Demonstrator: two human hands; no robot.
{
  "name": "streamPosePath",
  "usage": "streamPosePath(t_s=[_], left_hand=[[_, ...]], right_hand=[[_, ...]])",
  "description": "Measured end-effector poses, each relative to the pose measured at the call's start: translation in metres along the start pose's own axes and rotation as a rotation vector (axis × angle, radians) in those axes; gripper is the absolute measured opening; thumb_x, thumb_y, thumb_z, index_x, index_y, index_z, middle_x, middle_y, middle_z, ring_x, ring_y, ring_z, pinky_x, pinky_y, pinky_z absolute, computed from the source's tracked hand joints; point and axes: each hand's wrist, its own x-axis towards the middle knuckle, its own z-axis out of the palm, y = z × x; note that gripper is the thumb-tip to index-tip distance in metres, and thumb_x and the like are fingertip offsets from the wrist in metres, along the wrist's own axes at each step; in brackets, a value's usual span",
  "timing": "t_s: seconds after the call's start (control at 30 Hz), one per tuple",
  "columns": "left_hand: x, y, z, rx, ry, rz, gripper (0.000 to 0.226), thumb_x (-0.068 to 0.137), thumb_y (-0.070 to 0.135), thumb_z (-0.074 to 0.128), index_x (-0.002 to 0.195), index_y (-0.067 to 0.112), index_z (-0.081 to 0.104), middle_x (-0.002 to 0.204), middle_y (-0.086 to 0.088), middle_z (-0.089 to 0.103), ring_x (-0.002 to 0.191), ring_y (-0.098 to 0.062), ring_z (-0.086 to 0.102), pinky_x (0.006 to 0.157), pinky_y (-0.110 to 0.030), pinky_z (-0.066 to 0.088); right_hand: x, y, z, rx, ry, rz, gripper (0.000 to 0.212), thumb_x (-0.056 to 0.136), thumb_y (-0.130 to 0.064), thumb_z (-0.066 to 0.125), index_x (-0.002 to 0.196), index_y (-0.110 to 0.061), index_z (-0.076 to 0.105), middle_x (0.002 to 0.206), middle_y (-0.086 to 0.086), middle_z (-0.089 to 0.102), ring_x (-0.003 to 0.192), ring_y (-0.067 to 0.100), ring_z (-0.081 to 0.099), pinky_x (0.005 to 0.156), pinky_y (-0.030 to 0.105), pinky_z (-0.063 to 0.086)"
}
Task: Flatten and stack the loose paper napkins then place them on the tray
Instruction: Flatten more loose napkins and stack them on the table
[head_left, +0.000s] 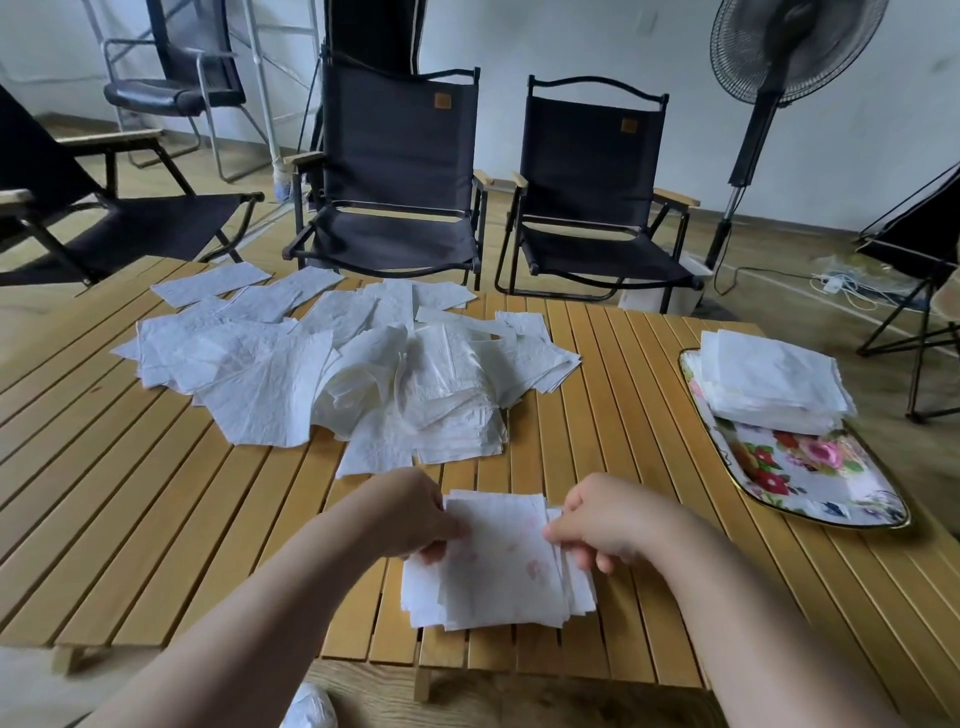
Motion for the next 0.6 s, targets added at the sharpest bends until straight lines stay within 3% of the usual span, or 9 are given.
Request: streamPosePath(t_s=[0.07,0.13,0.23,0.33,0.43,0.5,0.6], left_hand=[[0.002,-0.003,-0.005,0.071,0.019,-0.037,0.044,0.091,0.053,0.061,0.083,0.013,0.075,0.079,-0.002,0.075,0.061,-0.013,0.056,0.069,-0.026,0.049],[0.004,-0.009,-0.012,0.074,0.073,-0.061,0.039,0.093,0.051,0.059,0.084,0.015,0.071,0.076,0.001,0.071,0.060,-0.012,0.054,0.066,-0.027,0.046],[0.003,-0.025,-0.025,-0.051,0.225,-0.082,0.032,0.096,0.042,0.058,0.084,0.015,0.069,0.074,0.002,0.070,0.057,-0.010,0.055,0.056,-0.024,0.043],[0.003,-0.038,-0.036,-0.189,0.369,-0.084,0.021,0.096,0.037,0.059,0.091,0.019,0.068,0.079,0.002,0.071,0.068,-0.012,0.063,0.060,-0.027,0.048],[0.005,-0.042,-0.042,-0.322,0.413,-0.055,0.018,0.096,0.035,0.058,0.093,0.021,0.068,0.084,0.001,0.071,0.075,-0.016,0.066,0.069,-0.033,0.055],[0.008,-0.044,-0.043,-0.329,0.417,-0.043,0.018,0.097,0.035,0.057,0.095,0.022,0.068,0.086,0.002,0.072,0.079,-0.016,0.067,0.076,-0.038,0.057],[0.014,-0.050,-0.046,-0.357,0.437,-0.040,0.015,0.097,0.035,0.057,0.096,0.026,0.069,0.086,0.007,0.071,0.080,-0.011,0.067,0.079,-0.037,0.060]], right_hand=[[0.003,-0.001,0.001,-0.034,0.069,0.017,0.025,0.094,-0.036,0.062,0.083,-0.013,0.066,0.070,0.003,0.068,0.046,0.013,0.048,0.050,0.021,0.037],[0.007,-0.002,0.001,-0.042,0.197,-0.003,0.029,0.093,-0.039,0.062,0.088,-0.012,0.069,0.076,0.005,0.070,0.056,0.016,0.053,0.056,0.025,0.041],[0.015,-0.004,0.007,0.051,0.446,-0.072,0.018,0.092,-0.037,0.065,0.086,-0.020,0.064,0.079,-0.003,0.065,0.066,0.014,0.057,0.056,0.025,0.042],[0.029,-0.011,0.016,0.158,0.596,-0.203,0.006,0.092,-0.028,0.066,0.093,-0.024,0.062,0.086,-0.010,0.061,0.078,0.011,0.058,0.062,0.025,0.047],[0.053,-0.023,0.022,0.116,0.621,-0.363,0.022,0.092,-0.026,0.067,0.114,-0.027,0.064,0.116,-0.014,0.060,0.101,0.011,0.057,0.078,0.023,0.046],[0.070,-0.039,0.024,0.099,0.600,-0.440,0.037,0.093,-0.027,0.067,0.129,-0.029,0.060,0.144,-0.014,0.047,0.129,0.012,0.047,0.093,0.019,0.038],[0.088,-0.068,0.025,0.166,0.588,-0.524,0.068,0.093,-0.030,0.069,0.152,-0.035,0.035,0.164,-0.017,0.019,0.148,0.008,0.022,0.113,0.023,0.027]])
